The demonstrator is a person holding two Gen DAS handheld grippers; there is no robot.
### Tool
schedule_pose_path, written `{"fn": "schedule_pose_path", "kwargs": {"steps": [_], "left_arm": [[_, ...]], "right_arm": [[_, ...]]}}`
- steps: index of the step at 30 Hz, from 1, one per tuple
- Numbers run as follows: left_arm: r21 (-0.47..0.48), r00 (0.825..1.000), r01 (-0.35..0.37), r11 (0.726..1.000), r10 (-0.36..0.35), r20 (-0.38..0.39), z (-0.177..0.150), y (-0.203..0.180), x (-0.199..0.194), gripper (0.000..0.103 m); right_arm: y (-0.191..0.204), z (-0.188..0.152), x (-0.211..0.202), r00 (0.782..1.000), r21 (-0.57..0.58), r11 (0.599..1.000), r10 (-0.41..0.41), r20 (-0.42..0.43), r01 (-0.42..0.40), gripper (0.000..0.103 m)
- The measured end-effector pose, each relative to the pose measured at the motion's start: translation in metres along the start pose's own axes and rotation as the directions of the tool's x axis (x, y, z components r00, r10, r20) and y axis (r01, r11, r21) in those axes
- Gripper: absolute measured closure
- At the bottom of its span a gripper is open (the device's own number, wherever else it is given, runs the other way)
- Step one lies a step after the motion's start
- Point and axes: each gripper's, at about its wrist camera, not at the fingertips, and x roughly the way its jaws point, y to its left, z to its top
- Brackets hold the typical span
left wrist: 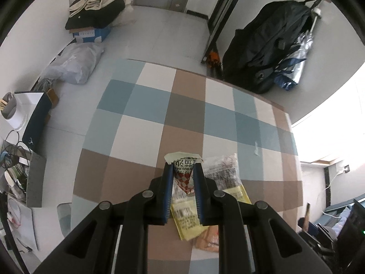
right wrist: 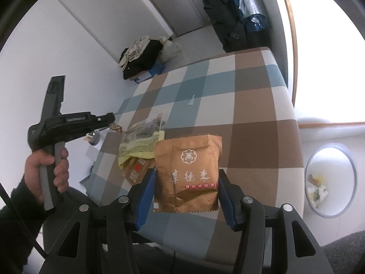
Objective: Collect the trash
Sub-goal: 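Grasp the red-white paper cup with the left tool while the right tool holds the bag, then carry the paper bag and cup with both tools over the white bin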
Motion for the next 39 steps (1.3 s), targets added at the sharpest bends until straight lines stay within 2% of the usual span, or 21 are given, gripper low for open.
{"fn": "schedule_pose_path", "kwargs": {"steps": [9,17,25,34,39], "left_arm": [[-0.010,0.999,0.042,0.999,-0.042,0.023,-0.025,0.004,-0.018,0.090],[0.005,0.998,0.051,0.999,-0.051,0.047,-0.050,0.008,-0.038,0.091],[0.038,0.996,0.051,0.998,-0.053,0.071,-0.062,-0.002,-0.053,0.091],[0.128,0.985,0.081,0.988,-0.099,0.139,-0.053,-0.049,-0.072,0.091],[0.188,0.982,0.105,0.977,-0.131,0.133,-0.047,-0.086,-0.070,0.091]], "right_arm": [[0.006,-0.001,0.000,1.000,-0.007,1.000,-0.001,0.005,0.001,0.051],[0.020,-0.003,0.001,1.000,-0.022,1.000,0.023,0.008,-0.023,0.051],[0.030,0.000,-0.008,0.998,-0.023,0.998,0.052,0.029,-0.051,0.051],[0.031,0.018,-0.047,0.993,-0.044,0.997,0.060,0.100,-0.056,0.051],[0.021,0.034,-0.079,0.985,-0.042,0.998,0.057,0.161,-0.051,0.051]]}}
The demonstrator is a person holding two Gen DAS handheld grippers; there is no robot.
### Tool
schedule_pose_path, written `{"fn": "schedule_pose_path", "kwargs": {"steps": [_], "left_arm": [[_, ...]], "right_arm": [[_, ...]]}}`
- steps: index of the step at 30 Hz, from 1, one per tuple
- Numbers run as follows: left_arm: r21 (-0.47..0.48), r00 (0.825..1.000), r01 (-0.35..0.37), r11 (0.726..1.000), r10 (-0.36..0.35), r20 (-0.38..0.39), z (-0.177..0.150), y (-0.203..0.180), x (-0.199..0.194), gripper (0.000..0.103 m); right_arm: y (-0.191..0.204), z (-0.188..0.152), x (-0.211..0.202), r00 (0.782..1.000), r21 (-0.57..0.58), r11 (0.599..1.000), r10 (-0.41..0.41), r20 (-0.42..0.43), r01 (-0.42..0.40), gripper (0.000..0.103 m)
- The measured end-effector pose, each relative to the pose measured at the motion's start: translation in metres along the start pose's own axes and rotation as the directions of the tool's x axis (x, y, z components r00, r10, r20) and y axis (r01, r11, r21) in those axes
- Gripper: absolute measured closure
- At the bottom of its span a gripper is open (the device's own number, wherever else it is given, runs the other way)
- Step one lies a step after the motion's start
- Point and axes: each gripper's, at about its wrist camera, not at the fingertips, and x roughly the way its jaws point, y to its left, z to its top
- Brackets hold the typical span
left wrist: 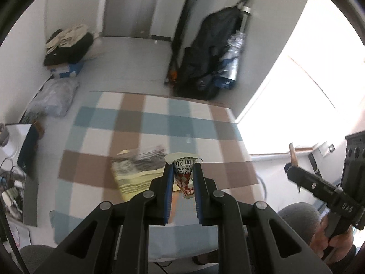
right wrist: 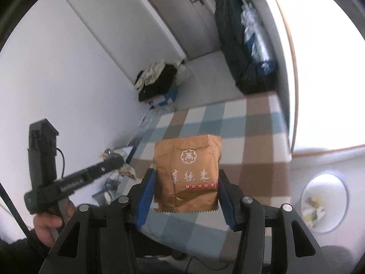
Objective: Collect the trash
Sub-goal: 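Carry the paper bag and cup with both tools over the white bin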
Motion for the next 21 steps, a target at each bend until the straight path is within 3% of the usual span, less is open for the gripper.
{"fn": "schedule_pose_path", "kwargs": {"steps": [12,21], "left_arm": [[0.141,0.987,0.156,0.978,-0.150,-0.056,0.025,-0.111,0.032,0.091],[0.108,0.948,0.290,0.951,-0.269,-0.172,0.029,-0.186,0.091,0.091]], "right_arm": [[-0.073,0.024,-0.088,0.985,0.137,0.982,-0.142,0.101,0.127,0.051],[-0.158,0.003,-0.126,0.953,0.289,0.920,-0.295,0.074,0.263,0.051]]}}
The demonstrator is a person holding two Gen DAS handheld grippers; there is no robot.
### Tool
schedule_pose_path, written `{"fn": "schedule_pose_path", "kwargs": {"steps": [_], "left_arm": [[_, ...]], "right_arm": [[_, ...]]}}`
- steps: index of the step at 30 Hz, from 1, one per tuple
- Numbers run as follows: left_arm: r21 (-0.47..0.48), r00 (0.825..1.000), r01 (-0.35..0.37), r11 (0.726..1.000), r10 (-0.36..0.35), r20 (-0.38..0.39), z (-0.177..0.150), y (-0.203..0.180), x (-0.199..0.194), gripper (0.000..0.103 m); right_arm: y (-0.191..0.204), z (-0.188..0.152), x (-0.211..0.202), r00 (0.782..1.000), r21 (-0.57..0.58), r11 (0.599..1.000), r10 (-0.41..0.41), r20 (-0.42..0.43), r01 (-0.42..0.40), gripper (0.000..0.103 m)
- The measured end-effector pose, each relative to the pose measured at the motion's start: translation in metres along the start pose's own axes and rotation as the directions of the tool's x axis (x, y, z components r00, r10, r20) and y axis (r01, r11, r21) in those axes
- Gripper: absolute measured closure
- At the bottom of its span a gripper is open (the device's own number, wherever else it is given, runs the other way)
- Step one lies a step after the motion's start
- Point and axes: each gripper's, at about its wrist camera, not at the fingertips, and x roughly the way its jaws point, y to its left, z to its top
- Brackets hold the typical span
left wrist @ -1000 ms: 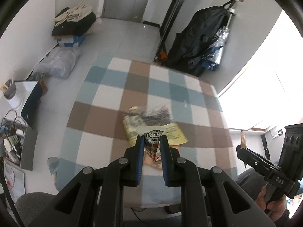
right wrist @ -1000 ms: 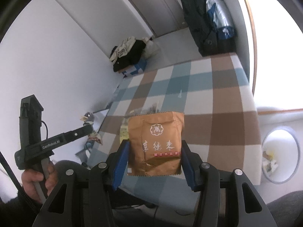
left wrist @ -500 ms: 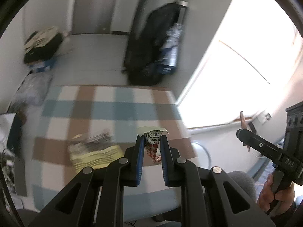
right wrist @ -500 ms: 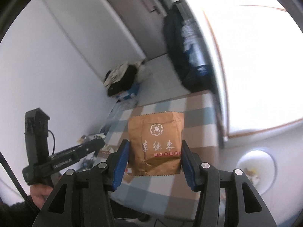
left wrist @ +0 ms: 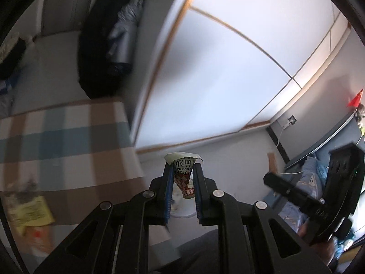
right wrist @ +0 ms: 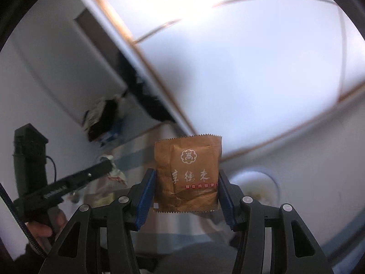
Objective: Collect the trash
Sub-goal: 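Carry the paper bag and cup with both tools over the white bin, then open the right tool dropping the bag while the left tool drops the cup into the bin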
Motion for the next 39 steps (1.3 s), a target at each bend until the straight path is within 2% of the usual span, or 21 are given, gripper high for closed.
{"fn": "schedule_pose_path", "kwargs": {"steps": [6,12,15,18,21,24,29,32,34,39], "left_arm": [[0.032,0.995,0.000,0.999,0.003,-0.099,0.005,-0.022,0.051,0.091],[0.031,0.977,-0.037,0.999,0.043,-0.208,0.001,-0.026,0.099,0.091],[0.003,0.965,-0.036,0.999,0.035,-0.262,-0.005,-0.023,0.121,0.091],[-0.011,0.954,-0.049,0.999,0.043,-0.298,-0.009,-0.021,0.133,0.091],[-0.022,0.944,-0.056,0.998,0.046,-0.326,-0.010,-0.018,0.143,0.091],[-0.029,0.938,-0.065,0.998,0.051,-0.342,-0.010,-0.014,0.151,0.091],[-0.043,0.925,-0.086,0.995,0.064,-0.374,-0.011,-0.008,0.163,0.091],[-0.044,0.919,-0.091,0.995,0.066,-0.389,-0.009,-0.008,0.168,0.091],[-0.044,0.914,-0.096,0.994,0.070,-0.400,-0.009,-0.010,0.172,0.091],[-0.043,0.908,-0.092,0.995,0.066,-0.414,-0.007,-0.018,0.185,0.091]], "right_arm": [[-0.050,-0.006,0.010,0.999,0.094,0.994,-0.045,-0.030,0.048,0.051],[-0.093,-0.023,0.046,0.986,0.159,0.983,-0.070,-0.149,0.093,0.052],[-0.110,-0.033,0.070,0.971,0.167,0.979,-0.082,-0.223,0.121,0.052],[-0.125,-0.040,0.094,0.960,0.203,0.973,-0.050,-0.276,0.109,0.052],[-0.136,-0.046,0.125,0.942,0.221,0.970,-0.018,-0.336,0.097,0.051],[-0.143,-0.055,0.154,0.914,0.216,0.971,-0.004,-0.406,0.100,0.050],[-0.149,-0.062,0.186,0.882,0.215,0.970,0.004,-0.471,0.111,0.042],[-0.158,-0.066,0.189,0.884,0.222,0.969,0.006,-0.467,0.111,0.036],[-0.158,-0.067,0.193,0.885,0.237,0.966,0.019,-0.465,0.104,0.024],[-0.173,-0.073,0.186,0.893,0.287,0.951,0.030,-0.449,0.113,0.023]]}}
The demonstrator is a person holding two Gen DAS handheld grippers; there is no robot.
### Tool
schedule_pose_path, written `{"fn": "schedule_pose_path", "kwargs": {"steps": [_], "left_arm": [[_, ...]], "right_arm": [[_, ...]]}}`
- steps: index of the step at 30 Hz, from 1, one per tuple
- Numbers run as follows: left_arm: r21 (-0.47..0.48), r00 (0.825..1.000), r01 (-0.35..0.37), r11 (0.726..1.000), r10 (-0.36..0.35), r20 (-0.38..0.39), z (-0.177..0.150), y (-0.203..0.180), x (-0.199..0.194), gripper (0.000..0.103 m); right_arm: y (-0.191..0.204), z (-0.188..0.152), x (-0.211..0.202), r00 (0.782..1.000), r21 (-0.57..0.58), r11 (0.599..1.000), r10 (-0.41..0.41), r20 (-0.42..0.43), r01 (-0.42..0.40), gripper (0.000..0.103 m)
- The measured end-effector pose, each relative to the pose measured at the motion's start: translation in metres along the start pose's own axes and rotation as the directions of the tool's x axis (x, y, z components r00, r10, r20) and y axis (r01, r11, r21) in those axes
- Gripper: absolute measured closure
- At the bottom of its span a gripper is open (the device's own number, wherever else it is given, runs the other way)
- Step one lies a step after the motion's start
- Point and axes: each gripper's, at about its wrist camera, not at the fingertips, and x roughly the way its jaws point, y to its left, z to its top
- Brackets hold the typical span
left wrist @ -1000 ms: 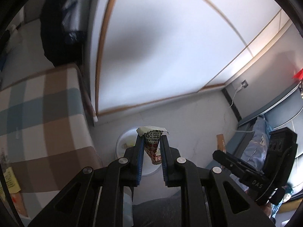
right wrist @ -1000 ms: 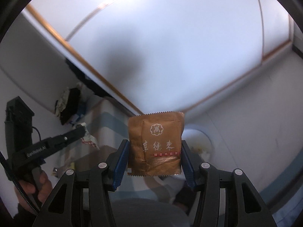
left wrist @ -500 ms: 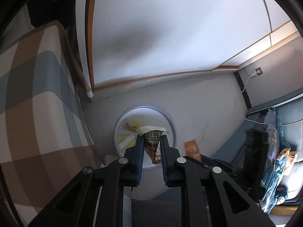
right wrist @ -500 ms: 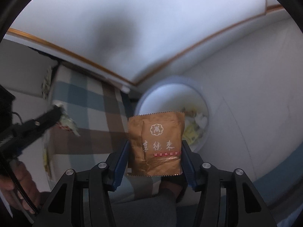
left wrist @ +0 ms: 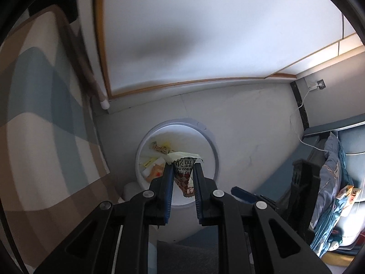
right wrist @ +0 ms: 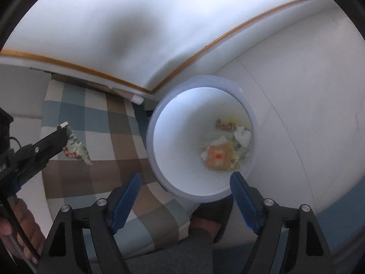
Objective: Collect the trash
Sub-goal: 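Open the right tool dropping the bag while the left tool drops the cup into the bin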
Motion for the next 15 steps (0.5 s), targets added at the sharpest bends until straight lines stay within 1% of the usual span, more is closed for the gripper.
{"fn": "schedule_pose_path", "kwargs": {"steps": [3,5,9,15], "left_arm": [[0.027,1.000,-0.017,0.999,0.017,-0.011,0.001,-0.004,0.008,0.091],[0.033,0.999,-0.026,0.999,0.027,-0.029,0.000,-0.005,0.015,0.091],[0.051,0.995,-0.037,0.998,0.041,-0.088,0.001,-0.008,0.032,0.091],[0.062,0.984,-0.051,0.997,0.061,-0.168,0.003,-0.017,0.052,0.090]], "right_arm": [[-0.008,-0.006,-0.012,0.999,0.013,1.000,-0.012,0.043,0.011,0.023],[-0.016,-0.010,-0.024,0.996,0.041,0.999,-0.020,0.082,0.017,0.023],[-0.029,-0.016,-0.043,0.989,0.101,0.995,-0.038,0.144,0.023,0.023],[-0.033,-0.019,-0.062,0.980,0.123,0.992,-0.038,0.195,0.014,0.023]]}}
